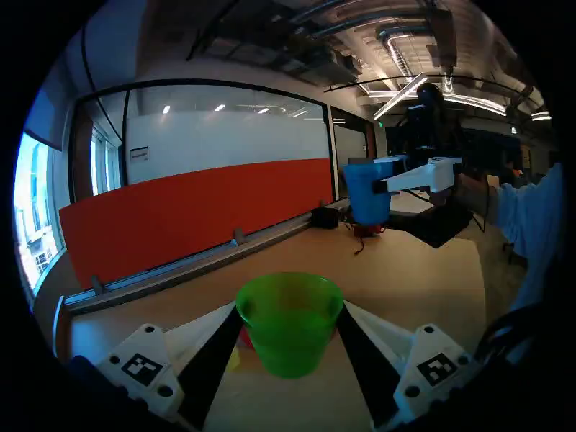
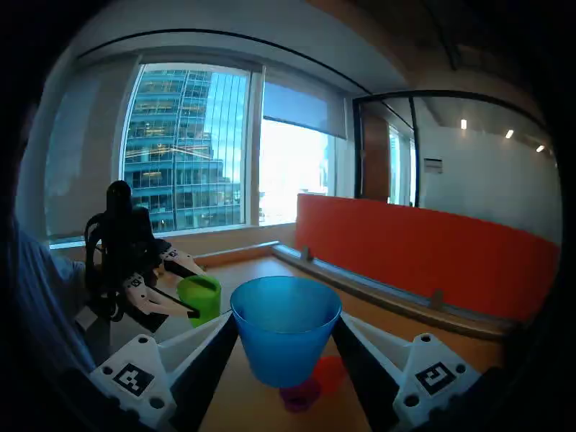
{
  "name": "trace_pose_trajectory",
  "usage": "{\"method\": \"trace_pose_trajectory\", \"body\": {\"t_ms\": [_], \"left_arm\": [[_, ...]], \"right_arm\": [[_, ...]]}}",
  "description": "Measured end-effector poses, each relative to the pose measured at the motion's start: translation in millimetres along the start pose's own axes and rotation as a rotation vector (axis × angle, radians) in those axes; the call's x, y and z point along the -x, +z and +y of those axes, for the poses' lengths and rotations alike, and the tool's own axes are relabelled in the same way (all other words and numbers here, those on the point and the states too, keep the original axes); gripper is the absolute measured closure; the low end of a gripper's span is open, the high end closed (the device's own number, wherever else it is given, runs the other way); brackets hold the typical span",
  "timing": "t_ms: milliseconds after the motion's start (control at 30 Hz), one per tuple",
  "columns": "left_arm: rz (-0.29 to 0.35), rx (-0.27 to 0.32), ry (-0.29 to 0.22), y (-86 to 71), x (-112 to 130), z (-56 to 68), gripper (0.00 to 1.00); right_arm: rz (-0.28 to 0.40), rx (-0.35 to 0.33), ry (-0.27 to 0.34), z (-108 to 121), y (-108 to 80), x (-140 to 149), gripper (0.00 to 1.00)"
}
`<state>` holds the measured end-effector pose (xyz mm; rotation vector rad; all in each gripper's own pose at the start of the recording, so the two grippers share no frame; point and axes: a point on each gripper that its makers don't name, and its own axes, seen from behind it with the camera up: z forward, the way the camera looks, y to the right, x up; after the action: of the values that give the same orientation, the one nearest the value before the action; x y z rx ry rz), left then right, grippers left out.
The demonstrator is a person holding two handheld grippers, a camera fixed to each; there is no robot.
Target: Pour water
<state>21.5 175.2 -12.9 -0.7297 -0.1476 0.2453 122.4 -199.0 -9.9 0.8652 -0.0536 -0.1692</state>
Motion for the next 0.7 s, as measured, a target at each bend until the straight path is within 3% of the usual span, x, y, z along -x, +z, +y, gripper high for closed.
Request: {"method": "trace_pose_trajectory", "body": {"t_ms": [267, 700], "left_arm": [[-0.049, 0.012, -0.002, 2.3, 18, 2.1, 0.13], [-0.136, 0.03, 0.008, 7.0, 48, 4.1, 0.13]], "right_arm": [[-0.058, -0.034, -0.007, -5, -1.9, 29, 0.1], [-0.173, -0.077, -0.07, -11, -3.6, 83, 0.1]]}}
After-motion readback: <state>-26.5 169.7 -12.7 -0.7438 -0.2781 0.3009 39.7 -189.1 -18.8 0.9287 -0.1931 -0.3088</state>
